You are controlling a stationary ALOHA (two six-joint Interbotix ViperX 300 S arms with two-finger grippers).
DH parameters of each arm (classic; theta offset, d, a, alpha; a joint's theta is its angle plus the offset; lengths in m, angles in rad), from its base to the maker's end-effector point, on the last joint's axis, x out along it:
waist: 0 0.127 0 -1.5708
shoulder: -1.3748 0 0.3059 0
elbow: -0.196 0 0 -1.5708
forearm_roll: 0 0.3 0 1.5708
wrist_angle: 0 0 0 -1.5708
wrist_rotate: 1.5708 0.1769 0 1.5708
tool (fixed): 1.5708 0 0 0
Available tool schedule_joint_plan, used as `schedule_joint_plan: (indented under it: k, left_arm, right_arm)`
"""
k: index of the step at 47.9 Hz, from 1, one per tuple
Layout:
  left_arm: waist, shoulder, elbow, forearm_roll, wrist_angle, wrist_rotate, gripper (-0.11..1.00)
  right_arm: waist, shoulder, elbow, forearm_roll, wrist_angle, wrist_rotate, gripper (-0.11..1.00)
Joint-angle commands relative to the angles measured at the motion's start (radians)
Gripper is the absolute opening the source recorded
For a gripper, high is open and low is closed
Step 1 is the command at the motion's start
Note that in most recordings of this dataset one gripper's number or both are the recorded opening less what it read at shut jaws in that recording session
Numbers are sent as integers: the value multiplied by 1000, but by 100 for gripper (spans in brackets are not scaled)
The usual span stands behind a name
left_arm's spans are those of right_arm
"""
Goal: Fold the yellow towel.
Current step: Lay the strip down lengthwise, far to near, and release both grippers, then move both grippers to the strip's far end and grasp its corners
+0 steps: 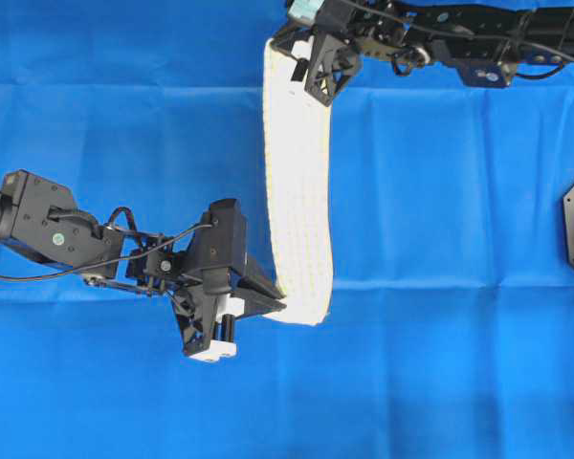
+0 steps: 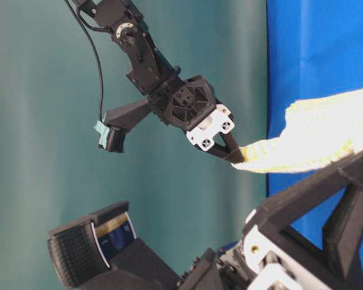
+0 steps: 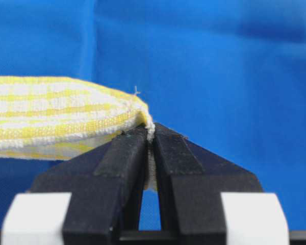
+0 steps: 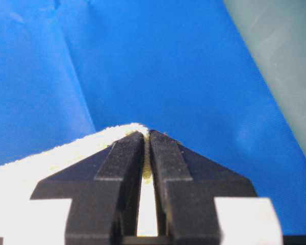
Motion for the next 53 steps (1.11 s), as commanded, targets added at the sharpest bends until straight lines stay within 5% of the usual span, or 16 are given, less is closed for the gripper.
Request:
schedule_joint_plan:
  k: [1,10,16,25,30,39,53]
  left_arm:
    - [-5,-18,-11,-2,-11,-2,2]
    - [-5,-5,-14,-2,-11,-2,7]
    - [-5,-3,-17,-2,-11,-3,29]
    - [-5,-35,-5,-2,43,-3,77]
    - [-14,-97,6,-2,130,-3,75]
    - [-37,-233,34,-2,298,-2,70]
    - [44,-374,121,3,322,2,70]
  right_arm:
    - [8,-9,-26,-5,-6,-3,4]
    - [26,-6,-26,-11,-5,-25,4]
    - [31,-6,-26,-11,-3,-29,8]
    - [31,-15,-23,-11,14,-28,60]
    - [28,-46,-9,-12,25,-29,77]
    - [28,-155,44,-14,46,-34,71]
    - [38,-368,215,-9,35,-15,71]
